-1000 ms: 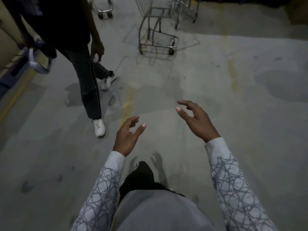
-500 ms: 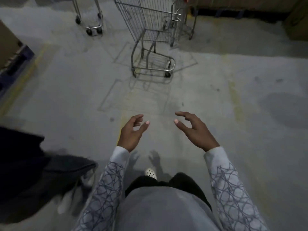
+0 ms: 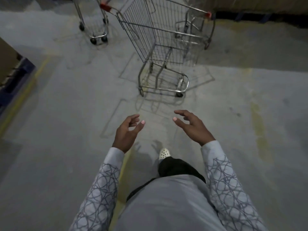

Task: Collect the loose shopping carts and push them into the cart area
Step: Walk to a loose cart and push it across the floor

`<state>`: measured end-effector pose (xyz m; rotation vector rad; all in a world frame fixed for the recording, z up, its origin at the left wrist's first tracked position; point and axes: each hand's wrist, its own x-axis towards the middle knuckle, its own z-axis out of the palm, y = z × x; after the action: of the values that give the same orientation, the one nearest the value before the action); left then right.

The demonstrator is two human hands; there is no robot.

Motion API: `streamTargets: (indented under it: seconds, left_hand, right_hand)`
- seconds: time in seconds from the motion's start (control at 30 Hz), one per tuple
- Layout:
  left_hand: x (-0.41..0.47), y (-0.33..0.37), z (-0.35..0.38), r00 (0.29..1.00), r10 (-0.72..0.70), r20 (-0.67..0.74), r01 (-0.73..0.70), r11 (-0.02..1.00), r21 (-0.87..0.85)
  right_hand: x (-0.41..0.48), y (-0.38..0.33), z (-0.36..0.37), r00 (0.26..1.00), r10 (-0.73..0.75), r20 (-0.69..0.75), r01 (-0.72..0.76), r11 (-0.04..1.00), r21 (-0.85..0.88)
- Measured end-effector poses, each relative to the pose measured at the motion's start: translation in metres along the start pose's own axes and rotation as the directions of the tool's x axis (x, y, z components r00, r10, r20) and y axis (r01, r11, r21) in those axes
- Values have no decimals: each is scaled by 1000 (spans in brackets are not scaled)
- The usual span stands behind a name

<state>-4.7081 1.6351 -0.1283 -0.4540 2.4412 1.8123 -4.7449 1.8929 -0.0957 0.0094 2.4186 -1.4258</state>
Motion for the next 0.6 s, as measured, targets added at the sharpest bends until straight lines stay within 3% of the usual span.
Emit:
streamTargets:
  seconds: [0.3,0.43,0.6]
  left_hand:
    - [177,51,-85,966,-76,-247,39,988,-149]
    - [272,41,-131,954,-117,-277,67,981,-183]
    - [398,31,-214,962,-127,-241,95,986,-139]
  right_hand:
    - [282,-152,12,973,-169,154,180,982,-62]
    - [393,-189,47,955,-211,208,246,956,-160]
    - [524,-243,91,969,-213,124,233,955,-185]
